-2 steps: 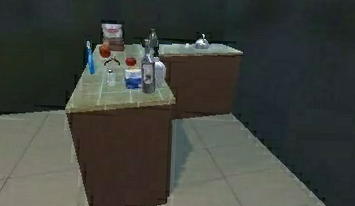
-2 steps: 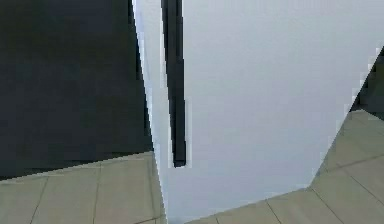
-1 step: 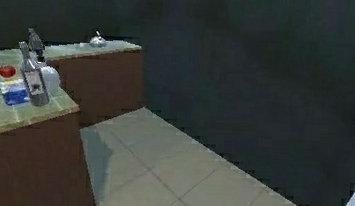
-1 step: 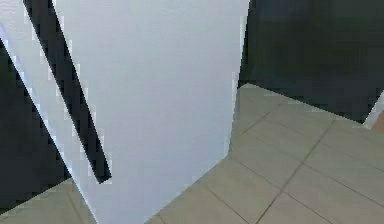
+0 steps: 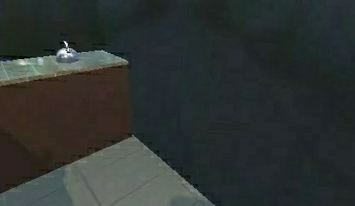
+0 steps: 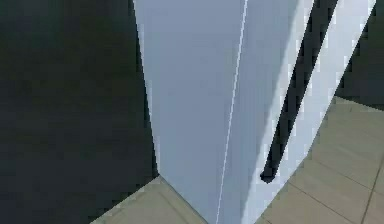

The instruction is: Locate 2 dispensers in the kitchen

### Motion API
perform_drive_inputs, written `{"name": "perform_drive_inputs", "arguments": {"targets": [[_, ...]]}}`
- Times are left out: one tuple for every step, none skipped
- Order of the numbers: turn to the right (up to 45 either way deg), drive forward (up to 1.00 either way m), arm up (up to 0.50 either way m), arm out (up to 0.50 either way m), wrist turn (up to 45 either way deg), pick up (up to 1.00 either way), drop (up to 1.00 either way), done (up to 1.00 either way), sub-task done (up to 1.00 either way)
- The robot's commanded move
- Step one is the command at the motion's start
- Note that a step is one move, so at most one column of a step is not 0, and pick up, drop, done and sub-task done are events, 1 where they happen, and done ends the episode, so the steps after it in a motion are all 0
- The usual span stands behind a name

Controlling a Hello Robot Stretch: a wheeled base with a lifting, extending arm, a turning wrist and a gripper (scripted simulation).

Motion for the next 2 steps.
{"name": "perform_drive_inputs", "arguments": {"targets": [[-45.0,0.00,0.00,0.00,0.0,0.00,0.00,0.00,0.00],[-15.0,0.00,0.00,0.00,0.0,0.00,0.00,0.00,0.00]]}}
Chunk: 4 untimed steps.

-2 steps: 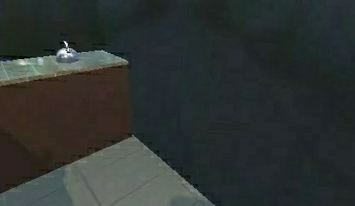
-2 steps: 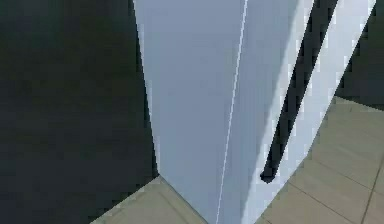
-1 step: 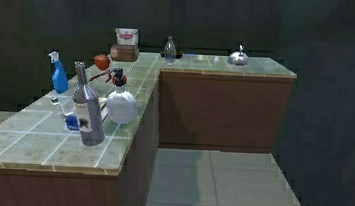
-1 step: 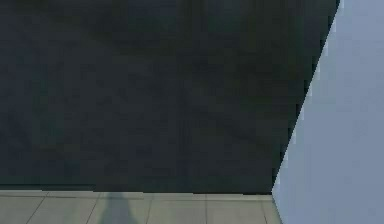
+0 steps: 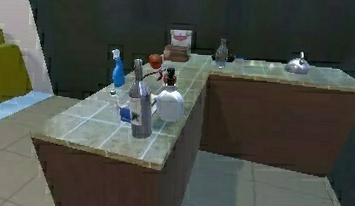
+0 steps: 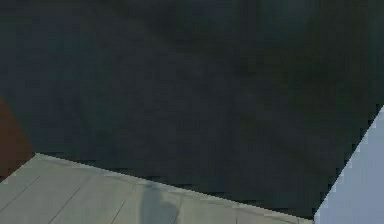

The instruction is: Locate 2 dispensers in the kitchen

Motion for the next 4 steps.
{"name": "perform_drive_inputs", "arguments": {"targets": [[0.0,0.00,0.00,0.00,0.0,0.00,0.00,0.00,1.00],[-45.0,0.00,0.00,0.00,0.0,0.00,0.00,0.00,0.00],[-45.0,0.00,0.00,0.00,0.0,0.00,0.00,0.00,0.00],[-3.0,0.00,0.00,0.00,0.0,0.00,0.00,0.00,0.00]]}}
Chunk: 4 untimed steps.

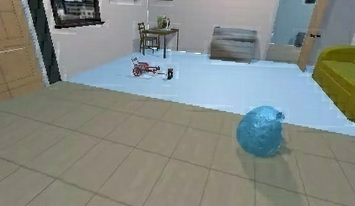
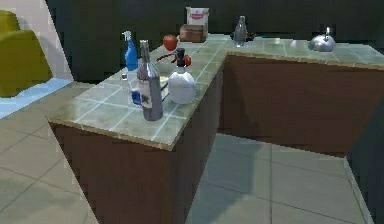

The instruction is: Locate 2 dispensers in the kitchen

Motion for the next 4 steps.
{"name": "perform_drive_inputs", "arguments": {"targets": [[0.0,0.45,0.00,0.00,0.0,0.00,0.00,0.00,0.00],[45.0,0.00,0.00,0.00,0.0,0.00,0.00,0.00,0.00],[12.0,0.00,0.00,0.00,0.0,0.00,0.00,0.00,0.00],[0.0,0.30,0.00,0.00,0.0,0.00,0.00,0.00,0.00]]}}
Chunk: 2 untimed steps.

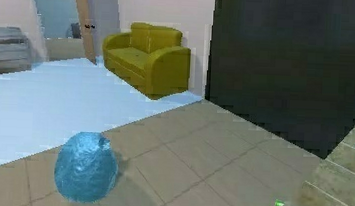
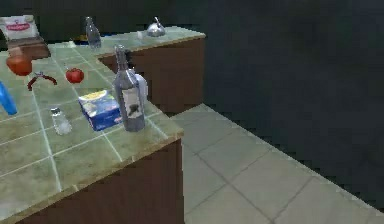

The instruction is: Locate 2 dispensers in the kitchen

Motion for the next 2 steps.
{"name": "perform_drive_inputs", "arguments": {"targets": [[45.0,0.00,0.00,0.00,0.0,0.00,0.00,0.00,0.00],[0.0,0.00,0.00,0.00,0.0,0.00,0.00,1.00,0.00]]}}
